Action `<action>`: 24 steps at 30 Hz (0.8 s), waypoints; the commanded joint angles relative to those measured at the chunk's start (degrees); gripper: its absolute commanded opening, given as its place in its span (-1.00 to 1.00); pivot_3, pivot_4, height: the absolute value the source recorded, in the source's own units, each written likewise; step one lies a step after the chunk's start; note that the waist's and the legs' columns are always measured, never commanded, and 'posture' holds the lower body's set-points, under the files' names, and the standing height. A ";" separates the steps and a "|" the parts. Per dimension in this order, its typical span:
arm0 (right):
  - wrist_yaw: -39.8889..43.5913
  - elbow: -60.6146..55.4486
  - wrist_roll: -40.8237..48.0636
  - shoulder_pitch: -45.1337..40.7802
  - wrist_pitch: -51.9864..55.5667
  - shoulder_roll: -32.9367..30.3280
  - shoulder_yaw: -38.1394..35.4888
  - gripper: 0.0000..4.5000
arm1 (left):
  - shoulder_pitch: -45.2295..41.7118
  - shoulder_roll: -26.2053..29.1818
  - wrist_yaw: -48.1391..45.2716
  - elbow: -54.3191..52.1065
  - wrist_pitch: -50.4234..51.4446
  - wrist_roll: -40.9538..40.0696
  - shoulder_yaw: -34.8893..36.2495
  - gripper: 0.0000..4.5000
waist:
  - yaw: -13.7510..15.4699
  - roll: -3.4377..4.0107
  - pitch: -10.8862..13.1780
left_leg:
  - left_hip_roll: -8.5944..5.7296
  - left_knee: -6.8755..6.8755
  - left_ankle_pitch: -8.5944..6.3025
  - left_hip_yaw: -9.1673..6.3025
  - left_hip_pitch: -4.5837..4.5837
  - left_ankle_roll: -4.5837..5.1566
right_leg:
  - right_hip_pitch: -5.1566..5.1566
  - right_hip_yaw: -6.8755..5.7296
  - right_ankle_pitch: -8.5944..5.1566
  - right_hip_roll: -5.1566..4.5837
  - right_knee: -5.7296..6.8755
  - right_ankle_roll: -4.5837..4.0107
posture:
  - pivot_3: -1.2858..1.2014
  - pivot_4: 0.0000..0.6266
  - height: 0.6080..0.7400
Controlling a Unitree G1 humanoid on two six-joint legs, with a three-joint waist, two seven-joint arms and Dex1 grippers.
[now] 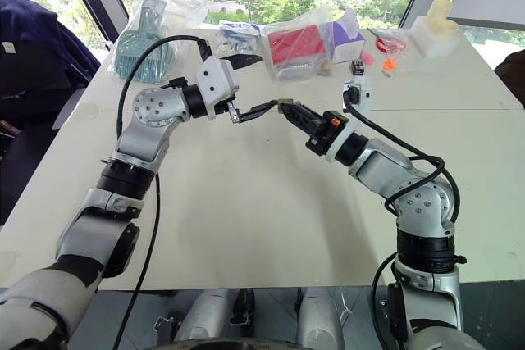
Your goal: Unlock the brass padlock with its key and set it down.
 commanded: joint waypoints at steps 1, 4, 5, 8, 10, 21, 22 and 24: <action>0.71 -3.49 2.41 -0.32 0.16 0.40 -0.67 -0.96 | -2.85 -0.18 2.84 1.50 -2.32 1.82 0.83 0.99 | 0.00 0.00 0.00 | 0.00 0.00 0.00 0.00 0.00 0.00 | 0.00 0.00 0.00 0.00 0.00 0.00 | 0.03 -0.52 0.93; 0.52 -3.85 2.79 -0.02 0.46 0.52 -0.70 -0.96 | -3.76 -0.78 3.90 3.12 -3.59 2.53 1.11 0.99 | -0.12 0.00 0.00 | 0.00 -0.01 0.00 0.01 0.00 0.00 | -0.01 0.00 0.00 0.00 -0.01 0.00 | 0.03 -0.52 0.93; 0.42 -3.99 2.93 0.15 0.62 0.53 -0.70 -0.96 | -4.06 -1.06 4.45 3.56 -3.95 2.72 1.26 0.99 | -0.11 0.00 0.00 | 0.00 -0.01 0.00 0.01 0.00 0.00 | -0.01 0.00 0.00 0.00 0.00 0.00 | 0.03 -0.52 0.93; 0.16 -4.35 3.20 0.53 0.89 0.54 -0.68 -0.96 | -4.55 -1.56 5.35 4.47 -5.02 3.16 1.48 0.99 | -0.09 0.00 0.00 | 0.00 -0.01 0.00 0.01 0.00 0.00 | -0.01 0.00 0.00 0.00 0.00 0.00 | 0.03 -0.52 0.93; -0.13 -4.40 2.98 0.65 0.81 0.63 -0.74 -0.96 | -4.22 -1.83 4.07 4.31 -4.70 2.32 1.43 0.99 | -0.07 0.00 0.00 | 0.00 -0.01 -0.01 0.01 0.00 0.01 | -0.01 0.00 0.00 0.00 0.00 0.00 | 0.03 -0.52 0.93; -0.24 -3.20 1.47 -0.35 0.32 0.68 -1.46 -0.96 | 0.93 0.32 -4.23 -3.57 2.05 -2.49 0.71 0.99 | -0.02 0.00 0.00 | 0.01 0.00 0.00 0.00 0.00 0.00 | -0.01 0.00 0.00 -0.01 0.00 0.00 | 0.03 -0.52 0.93; -0.23 -3.14 1.40 -0.43 0.31 0.73 -1.42 -0.96 | 0.95 0.29 -4.16 -3.74 2.27 -2.54 0.81 0.99 | -0.01 0.00 0.00 | 0.01 0.00 0.00 0.00 0.00 0.01 | -0.01 0.00 0.00 -0.01 0.00 0.00 | 0.03 -0.52 0.93; -0.13 -3.08 1.34 -0.53 0.34 0.78 -1.34 -0.96 | 0.93 0.20 -4.09 -3.87 2.55 -2.52 0.92 0.99 | -0.06 0.00 0.00 | 0.00 0.00 -0.01 0.00 0.00 0.01 | -0.01 0.00 0.00 -0.01 0.00 0.00 | 0.03 -0.52 0.93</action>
